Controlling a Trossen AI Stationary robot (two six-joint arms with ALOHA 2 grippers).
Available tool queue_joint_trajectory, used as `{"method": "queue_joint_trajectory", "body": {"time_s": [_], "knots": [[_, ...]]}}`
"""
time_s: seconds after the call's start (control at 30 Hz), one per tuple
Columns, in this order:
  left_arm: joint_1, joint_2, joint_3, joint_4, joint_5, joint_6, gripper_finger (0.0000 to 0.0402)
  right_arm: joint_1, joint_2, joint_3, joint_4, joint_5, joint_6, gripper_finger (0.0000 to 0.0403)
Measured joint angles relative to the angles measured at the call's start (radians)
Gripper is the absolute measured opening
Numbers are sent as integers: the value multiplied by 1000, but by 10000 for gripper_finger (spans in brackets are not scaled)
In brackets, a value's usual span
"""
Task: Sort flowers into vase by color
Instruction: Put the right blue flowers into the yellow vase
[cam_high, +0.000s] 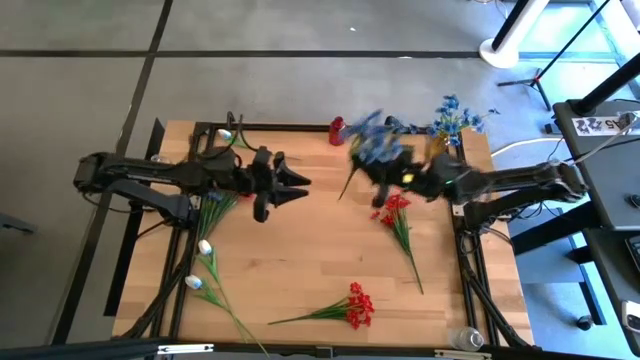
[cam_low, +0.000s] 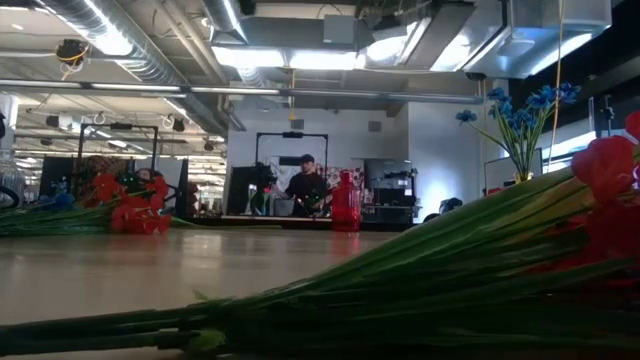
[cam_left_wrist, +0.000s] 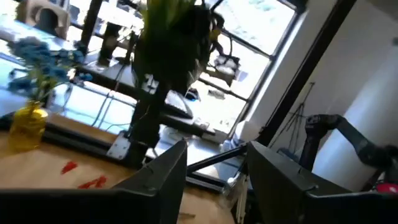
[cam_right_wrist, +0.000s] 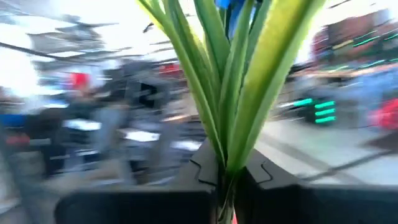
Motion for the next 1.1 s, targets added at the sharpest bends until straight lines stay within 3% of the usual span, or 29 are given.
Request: {"method": "queue_joint_trajectory", "body": {"time_s": [0.23,0.33,0.5,0.6,0.83,0.93,1.1], "knots": [[0,-122,0,-123,-66,-2,160,-94,-275,0,-264,448,-130,11],[0,-131,0,-110,-103,-2,154,-196,-347,0,-294,547,-180,10],[0,-121,0,-83,-146,-6,151,-413,-402,-1,-143,561,-363,10],[0,-111,0,-58,-146,-31,150,-553,-392,0,-109,583,-388,10],[-32,-81,0,1,-146,-80,150,-819,-307,-2,-349,602,-223,10],[-63,-77,0,4,-154,-93,150,-873,-297,-3,-435,653,-183,10],[-114,-77,0,-1,-213,-82,150,-874,-316,-2,-473,642,-159,10]]}}
